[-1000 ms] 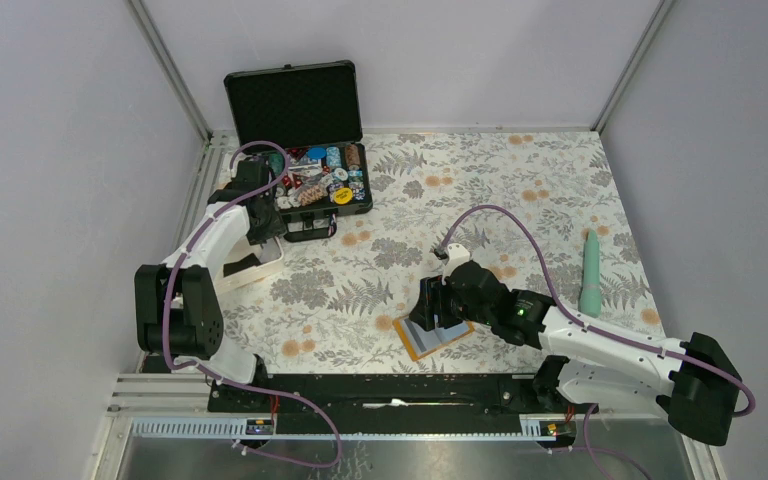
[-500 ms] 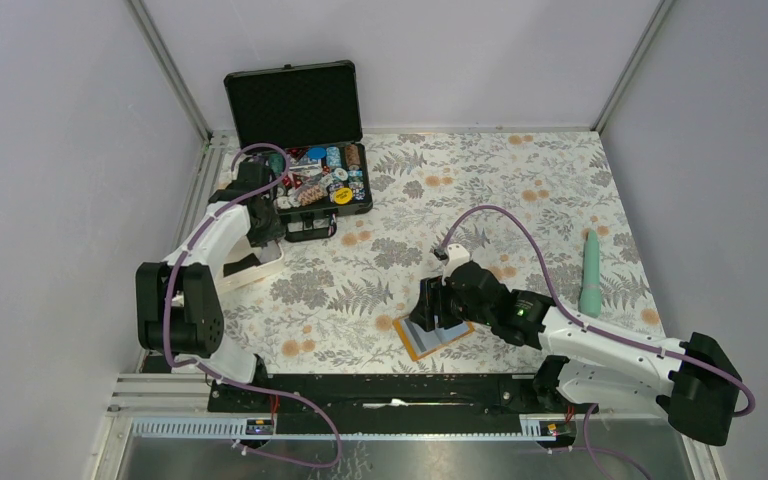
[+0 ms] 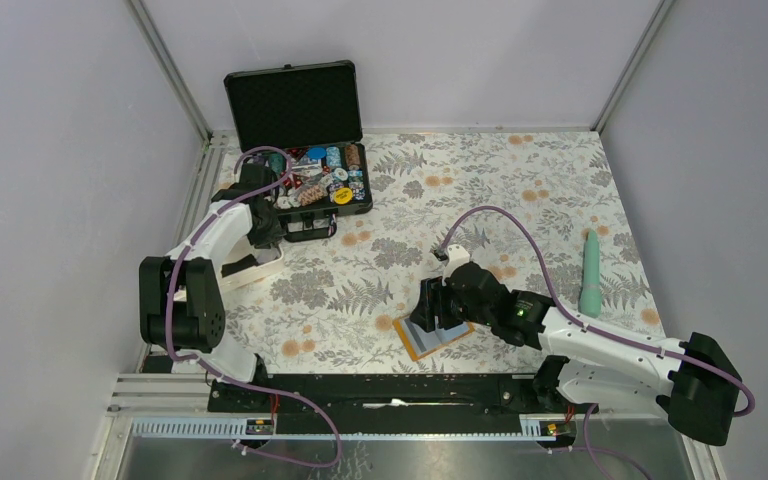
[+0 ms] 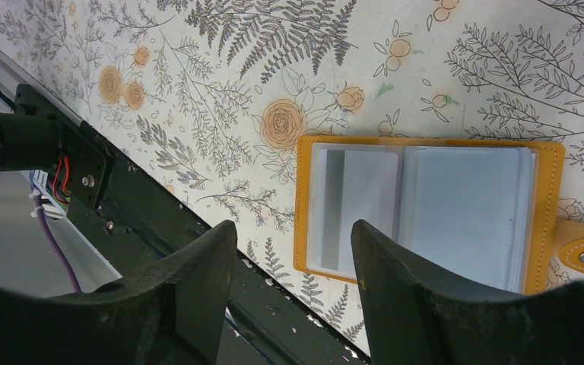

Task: Put the credit cards into the card holder
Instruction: Pick up the credit card from the storage box.

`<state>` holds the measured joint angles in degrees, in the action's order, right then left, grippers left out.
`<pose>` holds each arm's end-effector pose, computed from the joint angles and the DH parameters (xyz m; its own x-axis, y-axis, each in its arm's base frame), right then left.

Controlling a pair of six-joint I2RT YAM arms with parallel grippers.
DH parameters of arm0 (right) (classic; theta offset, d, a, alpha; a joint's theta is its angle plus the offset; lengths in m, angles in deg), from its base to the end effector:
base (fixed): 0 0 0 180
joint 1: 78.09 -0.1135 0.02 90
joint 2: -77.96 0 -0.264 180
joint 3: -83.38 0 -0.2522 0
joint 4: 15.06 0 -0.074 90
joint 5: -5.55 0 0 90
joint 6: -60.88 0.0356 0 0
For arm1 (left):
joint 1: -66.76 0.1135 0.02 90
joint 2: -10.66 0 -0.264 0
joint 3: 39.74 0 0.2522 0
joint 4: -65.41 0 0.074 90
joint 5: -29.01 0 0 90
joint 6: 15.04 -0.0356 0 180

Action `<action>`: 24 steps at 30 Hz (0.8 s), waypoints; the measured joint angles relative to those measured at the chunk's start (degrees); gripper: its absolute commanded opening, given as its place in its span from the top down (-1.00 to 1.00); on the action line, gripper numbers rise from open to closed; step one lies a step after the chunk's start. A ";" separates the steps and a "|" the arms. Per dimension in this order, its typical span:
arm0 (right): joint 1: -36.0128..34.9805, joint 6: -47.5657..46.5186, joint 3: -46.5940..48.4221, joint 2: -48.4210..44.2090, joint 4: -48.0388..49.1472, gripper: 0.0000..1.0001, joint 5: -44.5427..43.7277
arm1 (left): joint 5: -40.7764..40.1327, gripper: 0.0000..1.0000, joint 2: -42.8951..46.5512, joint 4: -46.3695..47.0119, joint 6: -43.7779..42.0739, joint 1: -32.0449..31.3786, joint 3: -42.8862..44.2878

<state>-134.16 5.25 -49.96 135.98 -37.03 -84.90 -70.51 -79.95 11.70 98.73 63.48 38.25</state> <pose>0.1225 0.1816 0.2275 -0.7195 -0.0581 -0.6921 -0.5087 0.7226 0.4681 0.3125 -0.0120 0.2225 -0.8328 -0.3504 -0.4285 -0.3776 0.9257 -0.0232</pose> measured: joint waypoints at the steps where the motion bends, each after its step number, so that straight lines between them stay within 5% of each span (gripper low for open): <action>1: 0.00 0.00 0.00 0.00 0.00 -0.28 0.02 | 0.00 0.70 0.00 -0.04 0.00 0.00 0.00; 11: 0.00 0.02 -0.07 0.02 0.00 -0.28 -0.04 | 0.00 1.00 0.39 -0.37 0.02 0.07 -0.11; 24: 0.00 0.07 -0.11 0.37 0.85 -0.29 0.02 | 0.07 1.00 11.23 -2.23 0.04 2.73 -2.67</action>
<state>-134.16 5.32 -50.07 136.35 -36.18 -84.88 -70.44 -68.71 9.47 98.78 66.21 35.58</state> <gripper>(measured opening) 0.646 0.032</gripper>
